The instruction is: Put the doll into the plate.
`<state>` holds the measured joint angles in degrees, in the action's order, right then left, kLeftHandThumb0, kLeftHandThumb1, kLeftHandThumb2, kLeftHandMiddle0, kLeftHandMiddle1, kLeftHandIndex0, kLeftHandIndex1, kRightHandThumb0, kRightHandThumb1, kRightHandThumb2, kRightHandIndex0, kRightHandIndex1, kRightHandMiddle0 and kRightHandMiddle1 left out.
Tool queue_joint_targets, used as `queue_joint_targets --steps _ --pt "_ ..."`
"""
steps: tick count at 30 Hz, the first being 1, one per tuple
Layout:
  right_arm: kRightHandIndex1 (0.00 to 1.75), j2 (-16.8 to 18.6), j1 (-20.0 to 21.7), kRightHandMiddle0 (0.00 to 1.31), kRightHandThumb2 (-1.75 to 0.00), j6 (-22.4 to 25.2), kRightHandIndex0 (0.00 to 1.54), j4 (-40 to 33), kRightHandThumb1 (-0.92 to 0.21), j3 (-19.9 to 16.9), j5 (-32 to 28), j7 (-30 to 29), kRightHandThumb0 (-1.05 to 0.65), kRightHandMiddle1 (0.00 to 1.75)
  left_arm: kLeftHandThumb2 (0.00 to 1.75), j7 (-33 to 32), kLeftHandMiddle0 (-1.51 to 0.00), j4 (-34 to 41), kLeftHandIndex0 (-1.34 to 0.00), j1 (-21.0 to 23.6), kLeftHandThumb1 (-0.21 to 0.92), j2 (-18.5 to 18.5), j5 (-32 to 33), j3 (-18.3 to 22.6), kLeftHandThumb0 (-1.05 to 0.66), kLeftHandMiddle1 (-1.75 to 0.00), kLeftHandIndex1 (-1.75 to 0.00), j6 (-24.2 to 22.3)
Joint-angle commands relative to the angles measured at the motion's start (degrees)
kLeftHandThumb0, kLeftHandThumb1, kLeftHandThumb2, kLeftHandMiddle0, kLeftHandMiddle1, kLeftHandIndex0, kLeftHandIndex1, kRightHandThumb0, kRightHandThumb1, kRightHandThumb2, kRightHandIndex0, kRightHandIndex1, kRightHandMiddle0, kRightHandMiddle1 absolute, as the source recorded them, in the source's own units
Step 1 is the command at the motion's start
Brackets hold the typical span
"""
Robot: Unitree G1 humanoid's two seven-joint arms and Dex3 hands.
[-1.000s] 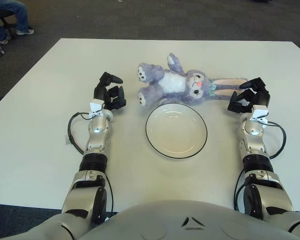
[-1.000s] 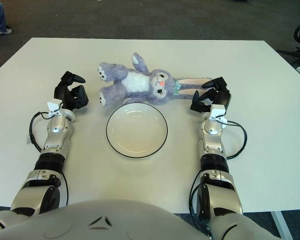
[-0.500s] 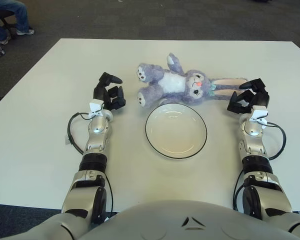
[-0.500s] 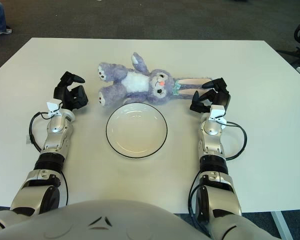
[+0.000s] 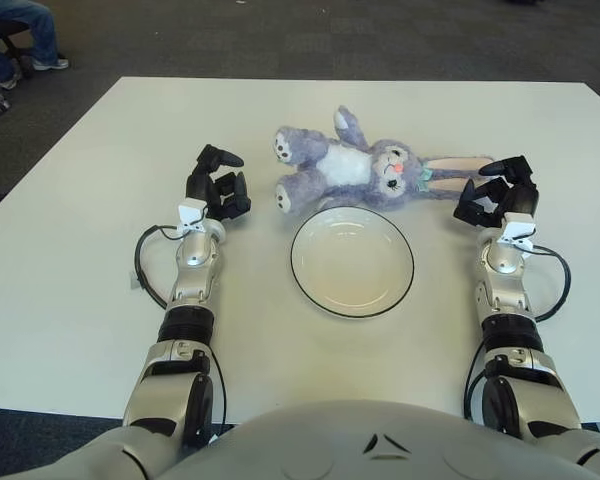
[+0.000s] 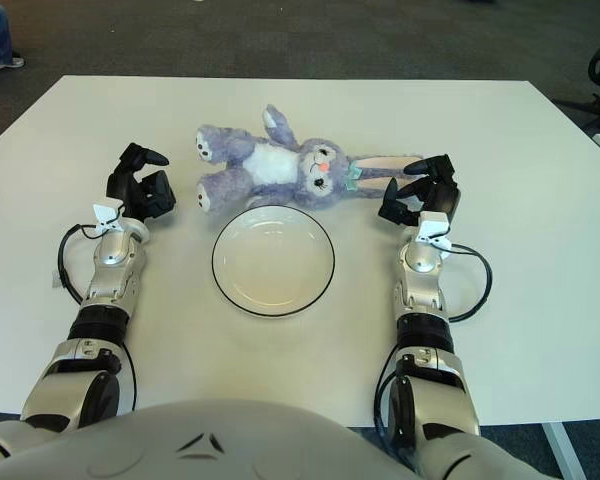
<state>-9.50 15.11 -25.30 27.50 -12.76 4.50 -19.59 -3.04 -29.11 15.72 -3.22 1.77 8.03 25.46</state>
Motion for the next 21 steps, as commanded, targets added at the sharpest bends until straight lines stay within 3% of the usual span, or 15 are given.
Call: queue_joint_targets --steps 1,3,5,6,8,9,13,17,19,21 --pt "1.75 -1.03 -0.68 0.38 -1.16 -2.49 0.41 -0.8 -0.45 1.46 2.2 1.06 -0.01 1.74 1.06 -0.63 -1.1 -3.72 -0.45 -4.21 0.52 1.12 -0.42 -0.1 -0.42 -1.75 -1.75 1.23" --pt "1.75 -2.0 -0.88 0.36 -1.11 -3.0 0.38 -1.24 -0.49 2.23 3.85 1.21 -0.01 1.74 1.06 -0.42 -1.1 -3.83 -0.45 -4.22 0.52 1.0 -0.49 -0.23 -0.42 -1.75 -1.75 1.34" --pt "1.75 -3.16 -1.1 0.18 -1.31 -3.48 0.56 -1.71 -0.32 3.04 6.0 1.03 0.26 1.55 1.06 -0.24 -1.11 -3.89 -0.46 -4.24 0.52 0.88 -0.57 -0.37 -0.42 -1.75 -1.75 1.37" --pt "1.75 -3.58 -1.17 0.14 -1.24 -3.66 0.66 -1.83 -0.33 3.3 6.89 0.86 0.1 1.47 1.06 -0.2 -1.11 -3.91 -0.46 -4.25 0.52 0.85 -0.6 -0.41 -0.42 -1.75 -1.75 1.38" --pt "1.75 -4.53 -1.36 0.06 -0.91 -3.89 0.92 -2.17 -0.45 3.84 9.16 0.09 -0.34 1.22 1.06 -0.08 -1.12 -3.97 -0.46 -4.25 0.51 0.79 -0.58 -0.47 -0.42 -1.75 -1.75 1.37" --pt "1.75 -5.05 -1.56 0.04 -0.8 -3.64 0.98 -2.65 -0.49 4.07 10.3 -0.19 -0.46 1.14 1.07 0.01 -1.11 -4.03 -0.46 -4.24 0.51 0.83 -0.41 -0.41 -0.42 -1.75 -1.75 1.33" --pt "1.75 -6.26 -2.07 0.01 -0.57 -3.14 1.1 -3.77 -0.6 4.51 12.86 -0.7 -0.69 0.98 1.07 0.18 -1.11 -4.25 -0.46 -4.19 0.51 0.89 -0.04 -0.26 -0.42 -1.75 -1.75 1.32" --pt "1.75 -7.87 -2.24 0.0 -0.44 -3.67 1.12 -4.11 -0.67 5.04 16.06 -2.22 -0.81 0.87 1.07 0.41 -1.11 -4.52 -0.46 -4.12 0.51 1.02 0.01 -0.41 -0.42 -1.75 -1.75 1.68" --pt "1.61 -8.67 -2.24 0.0 -0.37 -3.78 0.71 -4.32 -0.73 5.44 17.73 -3.02 -0.87 0.78 1.07 0.58 -1.11 -4.57 -0.46 -4.11 0.51 1.03 0.04 -0.48 -0.42 -1.75 -1.75 1.83" --pt "1.34 -9.35 -2.25 0.0 -0.33 -3.42 0.56 -4.76 -0.76 5.81 18.88 -3.38 -0.89 0.73 1.07 0.81 -1.11 -4.57 -0.46 -4.12 0.51 1.03 0.15 -0.53 -0.42 -1.75 -1.75 1.86"
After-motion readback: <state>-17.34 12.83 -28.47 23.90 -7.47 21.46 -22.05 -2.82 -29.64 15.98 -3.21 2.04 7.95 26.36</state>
